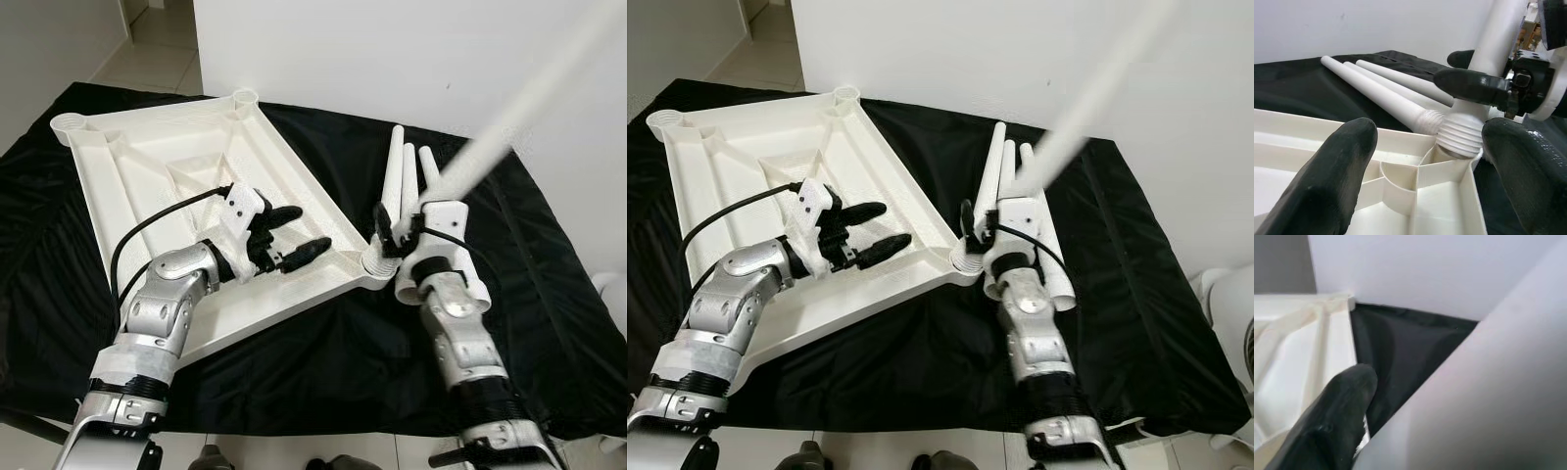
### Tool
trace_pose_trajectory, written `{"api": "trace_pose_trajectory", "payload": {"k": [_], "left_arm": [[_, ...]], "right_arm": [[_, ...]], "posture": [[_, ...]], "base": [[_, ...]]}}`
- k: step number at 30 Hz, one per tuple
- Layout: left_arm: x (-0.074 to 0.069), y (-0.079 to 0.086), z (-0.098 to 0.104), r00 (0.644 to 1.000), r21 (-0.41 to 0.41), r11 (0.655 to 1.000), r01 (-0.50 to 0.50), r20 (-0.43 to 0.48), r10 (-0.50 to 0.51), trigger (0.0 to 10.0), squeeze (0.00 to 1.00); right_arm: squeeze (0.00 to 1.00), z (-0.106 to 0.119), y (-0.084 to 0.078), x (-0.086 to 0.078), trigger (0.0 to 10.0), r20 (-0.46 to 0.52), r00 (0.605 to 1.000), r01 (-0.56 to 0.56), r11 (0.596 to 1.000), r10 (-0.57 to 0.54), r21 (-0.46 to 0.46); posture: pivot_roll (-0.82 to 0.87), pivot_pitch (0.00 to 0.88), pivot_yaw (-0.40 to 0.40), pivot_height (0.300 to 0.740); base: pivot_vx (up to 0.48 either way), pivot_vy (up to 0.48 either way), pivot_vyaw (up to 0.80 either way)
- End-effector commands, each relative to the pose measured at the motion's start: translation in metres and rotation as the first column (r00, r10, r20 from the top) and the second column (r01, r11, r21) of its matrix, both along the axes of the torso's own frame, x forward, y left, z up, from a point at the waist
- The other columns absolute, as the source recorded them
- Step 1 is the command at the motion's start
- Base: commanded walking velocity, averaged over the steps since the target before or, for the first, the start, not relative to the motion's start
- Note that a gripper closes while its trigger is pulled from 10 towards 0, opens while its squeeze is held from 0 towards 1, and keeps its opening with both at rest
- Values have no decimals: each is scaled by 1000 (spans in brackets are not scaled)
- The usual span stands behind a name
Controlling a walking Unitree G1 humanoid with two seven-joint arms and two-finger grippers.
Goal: Building children table
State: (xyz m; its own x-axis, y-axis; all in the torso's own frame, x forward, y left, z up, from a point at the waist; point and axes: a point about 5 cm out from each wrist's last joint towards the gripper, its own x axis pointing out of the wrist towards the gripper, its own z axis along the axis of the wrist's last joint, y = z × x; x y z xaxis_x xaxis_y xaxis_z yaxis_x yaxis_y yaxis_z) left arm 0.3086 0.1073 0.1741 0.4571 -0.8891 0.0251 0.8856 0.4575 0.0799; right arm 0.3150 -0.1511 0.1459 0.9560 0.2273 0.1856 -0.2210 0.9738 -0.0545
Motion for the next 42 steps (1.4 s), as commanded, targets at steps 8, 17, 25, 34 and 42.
{"api": "trace_pose_trajectory", "payload": {"k": [8, 17, 25, 34, 42], "left_arm": [[-11, -16, -7, 996, 23, 996, 84, -19, -84, 10000, 0], [-8, -18, -4, 998, 13, 998, 67, -15, -67, 10000, 0], [-5, -17, -1, 999, 4, 999, 44, -10, -44, 10000, 0], [-2, -14, 2, 1000, 2, 1000, 30, 1, -30, 10000, 0], [-3, -13, 2, 1000, 3, 1000, 29, -4, -29, 10000, 0]], "right_arm": [[0, -9, -10, 0, 3569, -49, 991, -126, 992, 124, -19], [0, -4, -14, 7, 0, -45, 989, -140, 990, 140, -15], [0, 0, -11, 10, 0, -30, 989, -146, 989, 145, -22], [0, -17, 1, 5, 10000, -59, 975, -223, 965, 216, -140], [0, -31, 7, -6, 10000, -83, 959, -282, 945, 271, -167]], "posture": [[61, 11, -103, 740], [64, 21, -104, 740], [63, 21, -105, 740], [62, 20, -103, 740], [62, 29, -95, 740]], "base": [[0, 0, 0], [0, 0, 0], [0, 0, 0], [0, 0, 0], [0, 0, 0]]}}
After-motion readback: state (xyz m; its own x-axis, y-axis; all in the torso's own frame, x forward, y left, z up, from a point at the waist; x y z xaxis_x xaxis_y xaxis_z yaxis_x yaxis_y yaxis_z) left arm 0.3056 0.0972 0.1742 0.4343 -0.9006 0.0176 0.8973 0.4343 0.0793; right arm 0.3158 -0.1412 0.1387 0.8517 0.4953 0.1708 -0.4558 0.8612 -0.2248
